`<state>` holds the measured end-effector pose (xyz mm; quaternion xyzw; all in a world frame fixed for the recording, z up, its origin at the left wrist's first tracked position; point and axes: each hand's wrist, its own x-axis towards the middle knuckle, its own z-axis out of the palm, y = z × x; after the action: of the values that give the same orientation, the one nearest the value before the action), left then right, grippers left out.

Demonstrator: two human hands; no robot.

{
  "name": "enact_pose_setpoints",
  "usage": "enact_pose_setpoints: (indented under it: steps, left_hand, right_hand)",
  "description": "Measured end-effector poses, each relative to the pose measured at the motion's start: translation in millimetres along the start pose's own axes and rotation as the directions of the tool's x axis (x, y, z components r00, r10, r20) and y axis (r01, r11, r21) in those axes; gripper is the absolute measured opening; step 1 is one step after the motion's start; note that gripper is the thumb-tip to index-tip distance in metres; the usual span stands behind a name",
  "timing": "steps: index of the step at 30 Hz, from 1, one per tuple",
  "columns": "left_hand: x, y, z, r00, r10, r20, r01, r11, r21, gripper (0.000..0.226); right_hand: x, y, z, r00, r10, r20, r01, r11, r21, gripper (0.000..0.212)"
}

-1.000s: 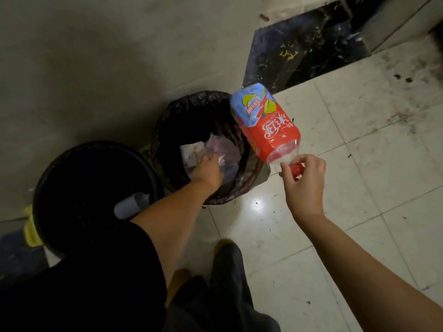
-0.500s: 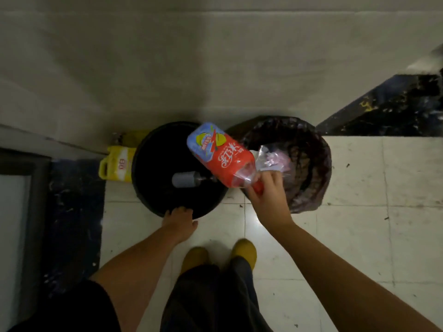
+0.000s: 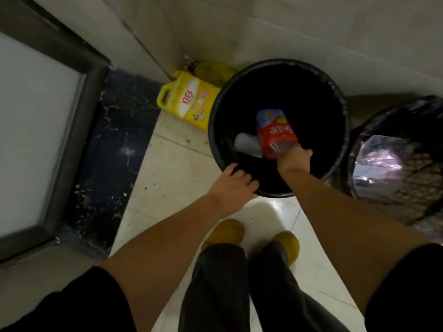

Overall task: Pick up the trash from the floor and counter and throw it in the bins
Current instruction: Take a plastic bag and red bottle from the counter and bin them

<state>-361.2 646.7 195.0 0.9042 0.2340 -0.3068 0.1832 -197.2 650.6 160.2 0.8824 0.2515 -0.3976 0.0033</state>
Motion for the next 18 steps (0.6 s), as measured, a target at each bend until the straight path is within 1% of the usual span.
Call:
enact_pose_setpoints:
  steps: [2, 5, 7, 9, 11, 14, 18]
  left_hand:
    - [1.4, -1.5, -1.9, 1.0, -0.002, -0.003, 0.002, 1.0, -0.001, 0.042]
    - [-0.8, 0.7, -15.6, 0.997, -0.022, 0.078, 0.024, 0.999, -0.026, 0.044]
    - [-4.0, 0.6, -26.2, 0.99, -0.073, 0.121, 0.081, 0.995, -0.064, 0.046]
    - [-15.9, 1.4, -49.8, 0.985, -0.109, 0.137, 0.122, 0.989, -0.089, 0.049]
    - [-34.2, 1.7, -81.2, 0.986, -0.112, 0.122, 0.122, 0.989, -0.078, 0.051]
    - [-68.6, -0.7, -143.4, 0.991, -0.119, 0.06, 0.122, 0.991, -0.053, 0.05]
    - [-120.5, 4.9, -244.6, 0.986, -0.142, -0.085, 0.141, 0.99, -0.029, 0.048]
  right_hand:
    - [6.6, 0.7, 6.3, 0.998, -0.019, 0.064, 0.025, 0.995, -0.097, 0.046]
    - [-1.5, -4.2, -8.8, 0.996, -0.031, 0.089, 0.046, 0.984, -0.173, 0.05]
    - [-11.1, -9.8, -26.6, 0.996, -0.031, 0.09, 0.042, 0.991, -0.128, 0.053]
    - [-28.5, -15.2, -57.6, 0.995, -0.054, 0.08, 0.06, 0.996, -0.07, 0.047]
    - [-48.5, -19.9, -93.8, 0.995, -0.087, 0.051, 0.09, 0.994, -0.06, 0.041]
    - [-91.7, -29.3, -156.5, 0.994, -0.112, 0.007, 0.112, 0.992, -0.055, 0.043]
    - [-172.5, -39.3, -244.8, 0.988, -0.154, -0.017, 0.153, 0.988, -0.03, 0.041]
